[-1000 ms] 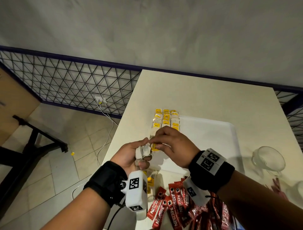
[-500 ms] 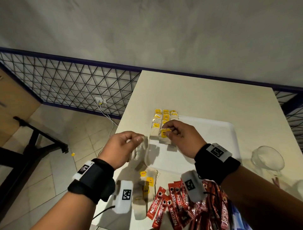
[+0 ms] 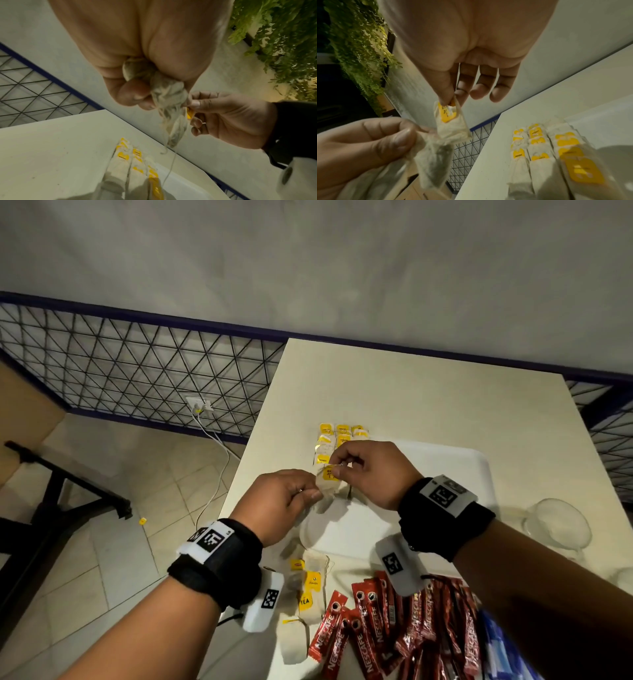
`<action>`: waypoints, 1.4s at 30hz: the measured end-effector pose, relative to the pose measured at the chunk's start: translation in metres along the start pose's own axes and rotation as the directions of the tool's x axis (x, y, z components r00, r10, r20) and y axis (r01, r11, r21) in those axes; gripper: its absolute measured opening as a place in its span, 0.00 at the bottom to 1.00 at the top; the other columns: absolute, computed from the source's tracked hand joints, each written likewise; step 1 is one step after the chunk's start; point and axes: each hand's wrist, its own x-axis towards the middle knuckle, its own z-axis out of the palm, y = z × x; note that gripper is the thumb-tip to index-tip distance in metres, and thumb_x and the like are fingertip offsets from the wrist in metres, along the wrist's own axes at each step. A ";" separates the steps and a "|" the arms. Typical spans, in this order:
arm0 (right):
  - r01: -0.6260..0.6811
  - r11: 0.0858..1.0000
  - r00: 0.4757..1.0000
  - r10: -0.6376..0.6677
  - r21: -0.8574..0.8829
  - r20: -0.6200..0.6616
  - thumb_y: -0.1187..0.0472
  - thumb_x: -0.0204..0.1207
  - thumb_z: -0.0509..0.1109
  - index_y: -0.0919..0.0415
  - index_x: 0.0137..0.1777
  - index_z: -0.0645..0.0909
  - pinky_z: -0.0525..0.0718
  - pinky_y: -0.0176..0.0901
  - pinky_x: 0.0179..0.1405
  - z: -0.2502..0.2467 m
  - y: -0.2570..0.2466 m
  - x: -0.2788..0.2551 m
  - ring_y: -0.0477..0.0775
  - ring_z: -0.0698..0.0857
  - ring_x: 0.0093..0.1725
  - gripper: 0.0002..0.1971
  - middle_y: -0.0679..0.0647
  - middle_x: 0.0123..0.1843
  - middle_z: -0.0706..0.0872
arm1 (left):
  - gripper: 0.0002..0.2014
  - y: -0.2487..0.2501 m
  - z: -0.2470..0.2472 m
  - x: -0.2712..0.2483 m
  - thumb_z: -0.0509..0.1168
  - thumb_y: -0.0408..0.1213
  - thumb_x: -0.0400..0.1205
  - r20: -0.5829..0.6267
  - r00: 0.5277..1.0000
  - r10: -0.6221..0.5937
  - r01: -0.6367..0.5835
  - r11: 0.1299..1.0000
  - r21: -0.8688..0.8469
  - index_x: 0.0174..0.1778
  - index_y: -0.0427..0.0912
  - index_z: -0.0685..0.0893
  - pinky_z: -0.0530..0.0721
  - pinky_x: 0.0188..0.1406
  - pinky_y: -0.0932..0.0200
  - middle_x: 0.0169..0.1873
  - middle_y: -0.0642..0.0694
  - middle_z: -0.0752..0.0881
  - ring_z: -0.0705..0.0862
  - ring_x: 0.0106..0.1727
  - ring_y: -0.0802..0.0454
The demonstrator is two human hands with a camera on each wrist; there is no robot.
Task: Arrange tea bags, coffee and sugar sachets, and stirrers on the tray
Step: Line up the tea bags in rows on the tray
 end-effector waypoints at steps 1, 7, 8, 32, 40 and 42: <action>-0.014 1.000 1.000 0.014 -0.007 -0.002 0.59 0.76 0.73 0.52 0.45 0.85 0.68 0.24 0.34 0.001 0.001 0.005 0.33 0.76 0.34 0.01 0.36 0.32 0.80 | 0.11 -0.006 -0.004 0.000 0.65 0.44 0.82 -0.006 1.000 -0.014 0.014 1.000 -0.002 0.33 0.52 0.85 0.79 0.49 0.62 0.42 0.56 0.88 0.84 0.47 0.60; -0.128 0.989 0.991 0.131 -0.079 0.032 0.60 0.75 0.73 0.55 0.45 0.86 0.68 0.22 0.39 0.022 0.020 0.029 0.33 0.77 0.34 0.01 0.38 0.30 0.79 | 0.18 -0.039 -0.026 -0.006 0.66 0.43 0.82 -0.047 0.995 -0.084 0.083 0.996 -0.012 0.24 0.56 0.78 0.79 0.56 0.62 0.41 0.63 0.87 0.85 0.54 0.64; -0.127 0.986 0.991 0.131 -0.105 0.034 0.61 0.74 0.73 0.57 0.44 0.86 0.69 0.27 0.44 0.027 0.024 0.031 0.36 0.76 0.35 0.01 0.39 0.30 0.79 | 0.17 -0.043 -0.029 -0.006 0.65 0.46 0.81 -0.047 0.995 -0.094 0.093 0.996 -0.019 0.24 0.55 0.79 0.79 0.55 0.62 0.40 0.64 0.87 0.85 0.53 0.64; -0.300 0.820 0.911 0.399 -0.487 0.109 0.51 0.77 0.69 0.52 0.51 0.81 0.81 0.44 0.51 0.066 0.059 0.083 0.57 0.84 0.56 0.07 0.53 0.55 0.85 | 0.12 -0.081 -0.039 -0.010 0.68 0.41 0.82 -0.029 0.983 -0.181 0.176 0.975 -0.137 0.32 0.51 0.86 0.82 0.41 0.60 0.36 0.58 0.87 0.85 0.37 0.61; -0.026 0.980 0.957 -0.033 0.199 0.289 0.62 0.73 0.76 0.41 0.57 0.80 0.79 0.36 0.50 0.043 0.010 0.049 0.38 0.80 0.40 0.17 0.28 0.45 0.84 | 0.07 -0.043 -0.041 0.006 0.68 0.40 0.82 0.228 0.939 -0.256 0.308 0.922 -0.233 0.39 0.45 0.88 0.74 0.23 0.66 0.21 0.53 0.79 0.72 0.18 0.58; 0.017 0.978 0.949 -0.081 0.206 0.304 0.64 0.70 0.78 0.42 0.56 0.80 0.81 0.34 0.49 0.042 0.008 0.037 0.37 0.81 0.43 0.19 0.36 0.47 0.85 | 0.06 -0.031 -0.041 0.013 0.68 0.40 0.82 0.269 0.935 -0.232 0.294 0.930 -0.221 0.40 0.45 0.88 0.71 0.21 0.64 0.19 0.52 0.75 0.70 0.19 0.54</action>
